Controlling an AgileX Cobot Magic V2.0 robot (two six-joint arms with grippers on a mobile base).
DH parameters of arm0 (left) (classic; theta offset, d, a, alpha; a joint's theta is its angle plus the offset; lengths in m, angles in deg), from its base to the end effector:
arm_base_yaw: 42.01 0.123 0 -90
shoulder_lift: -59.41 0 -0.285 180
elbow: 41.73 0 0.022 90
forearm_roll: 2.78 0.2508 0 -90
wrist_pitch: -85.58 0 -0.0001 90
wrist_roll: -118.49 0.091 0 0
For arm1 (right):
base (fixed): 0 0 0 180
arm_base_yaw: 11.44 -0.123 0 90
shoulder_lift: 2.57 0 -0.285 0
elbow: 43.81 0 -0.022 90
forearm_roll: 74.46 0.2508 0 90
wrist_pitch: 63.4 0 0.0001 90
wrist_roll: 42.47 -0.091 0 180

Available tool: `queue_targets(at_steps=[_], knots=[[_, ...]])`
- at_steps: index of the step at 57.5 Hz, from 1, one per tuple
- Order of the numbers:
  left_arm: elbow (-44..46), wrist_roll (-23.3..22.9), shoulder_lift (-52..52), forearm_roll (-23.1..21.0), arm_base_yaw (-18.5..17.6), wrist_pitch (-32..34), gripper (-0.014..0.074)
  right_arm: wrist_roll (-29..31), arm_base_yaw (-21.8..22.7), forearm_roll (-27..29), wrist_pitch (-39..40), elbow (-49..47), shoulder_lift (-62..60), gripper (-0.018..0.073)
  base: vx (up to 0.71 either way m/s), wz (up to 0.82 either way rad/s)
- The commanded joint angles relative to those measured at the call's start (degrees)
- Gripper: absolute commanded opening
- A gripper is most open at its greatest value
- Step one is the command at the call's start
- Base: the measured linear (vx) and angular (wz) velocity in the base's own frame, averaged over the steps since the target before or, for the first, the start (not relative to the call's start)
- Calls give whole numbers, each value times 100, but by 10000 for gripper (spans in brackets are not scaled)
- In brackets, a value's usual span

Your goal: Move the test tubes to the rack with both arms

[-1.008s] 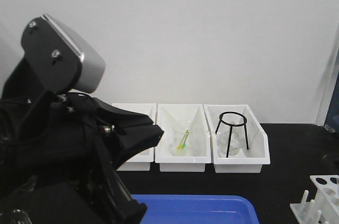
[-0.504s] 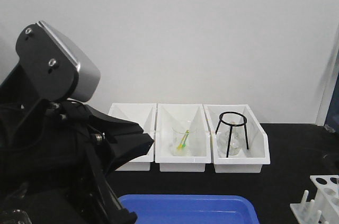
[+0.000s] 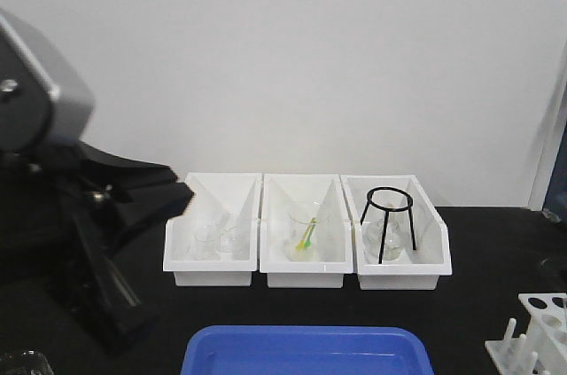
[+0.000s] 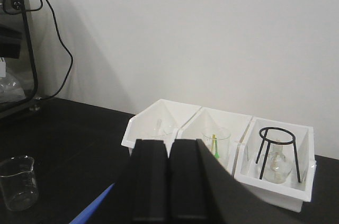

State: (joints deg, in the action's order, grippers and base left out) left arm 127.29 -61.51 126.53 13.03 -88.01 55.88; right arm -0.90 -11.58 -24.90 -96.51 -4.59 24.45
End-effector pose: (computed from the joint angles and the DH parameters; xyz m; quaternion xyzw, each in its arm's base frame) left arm 0.1591 -0.1471 0.4326 0.3646 0.7147 -0.1126 0.5862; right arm 0.0494 0.0380 0.3748 -0.1348 0.6894 0.1679 0.6917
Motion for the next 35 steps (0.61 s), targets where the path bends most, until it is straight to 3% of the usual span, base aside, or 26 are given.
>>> queue_targets(at_steps=[1,6,15,20,26,35], knots=[[-424,0,-526,-44,415,1070,-18,21,24,188,339,-181,78,-8,0,0],[-1355,0,-1067,-167,868,2055,-18,21,24,188,339,-181,78,-8,0,0],[-3325,0,-2298,-1121,1912,3339,-18,21,24,189,339,-181,78,-8,0,0],[-4370,0,-2993,-1414,2395,3569,-18,21,24,185,333,-181,78,-8,0,0],[-5519,135,-3810,-1455,2843,3651,-18,21,24,185,311,-181,78,-8,0,0],[-6720,135,-4745,-1813,3487,3681,-18,21,24,185,311,-181,78,-8,0,0]])
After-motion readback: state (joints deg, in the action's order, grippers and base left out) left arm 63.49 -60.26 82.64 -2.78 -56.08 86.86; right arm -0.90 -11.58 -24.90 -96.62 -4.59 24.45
